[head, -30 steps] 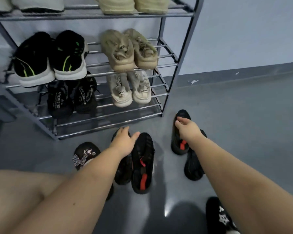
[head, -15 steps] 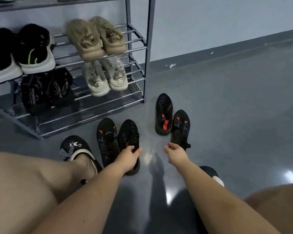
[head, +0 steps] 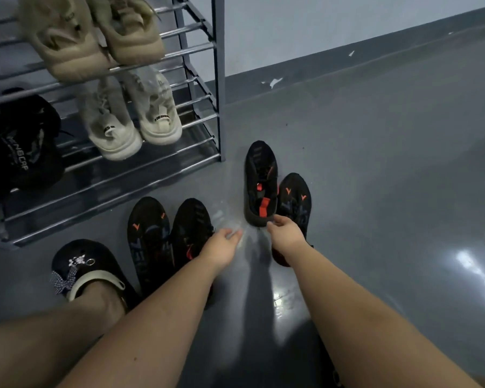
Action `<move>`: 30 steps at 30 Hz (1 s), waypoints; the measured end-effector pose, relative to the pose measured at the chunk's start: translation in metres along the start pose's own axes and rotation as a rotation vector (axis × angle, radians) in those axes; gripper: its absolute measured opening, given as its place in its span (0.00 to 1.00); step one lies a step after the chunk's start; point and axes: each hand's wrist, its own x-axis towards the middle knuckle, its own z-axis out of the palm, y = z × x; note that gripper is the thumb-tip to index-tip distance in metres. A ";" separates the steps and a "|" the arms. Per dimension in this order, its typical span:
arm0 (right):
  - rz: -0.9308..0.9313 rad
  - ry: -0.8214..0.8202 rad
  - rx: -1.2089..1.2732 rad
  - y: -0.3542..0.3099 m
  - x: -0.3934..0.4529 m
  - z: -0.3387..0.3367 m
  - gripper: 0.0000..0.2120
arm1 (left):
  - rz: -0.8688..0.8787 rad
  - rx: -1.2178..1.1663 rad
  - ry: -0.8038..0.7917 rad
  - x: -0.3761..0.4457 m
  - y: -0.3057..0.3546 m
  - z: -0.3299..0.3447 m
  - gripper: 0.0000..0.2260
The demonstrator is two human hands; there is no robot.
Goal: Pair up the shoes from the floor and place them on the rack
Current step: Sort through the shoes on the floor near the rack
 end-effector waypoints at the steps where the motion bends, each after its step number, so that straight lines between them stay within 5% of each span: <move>1: 0.006 0.003 -0.008 0.000 0.013 0.000 0.23 | -0.014 -0.025 -0.010 0.009 0.004 0.005 0.24; 14: 0.107 0.088 0.157 0.010 0.115 0.000 0.21 | -0.058 -0.355 -0.038 0.115 0.039 0.040 0.21; 24: 0.110 0.082 0.189 0.011 0.121 0.006 0.18 | -0.181 -0.565 -0.019 0.139 0.019 0.025 0.12; 30: 0.132 0.028 0.351 0.003 0.091 -0.002 0.17 | -0.195 -0.624 -0.069 0.113 0.020 0.003 0.17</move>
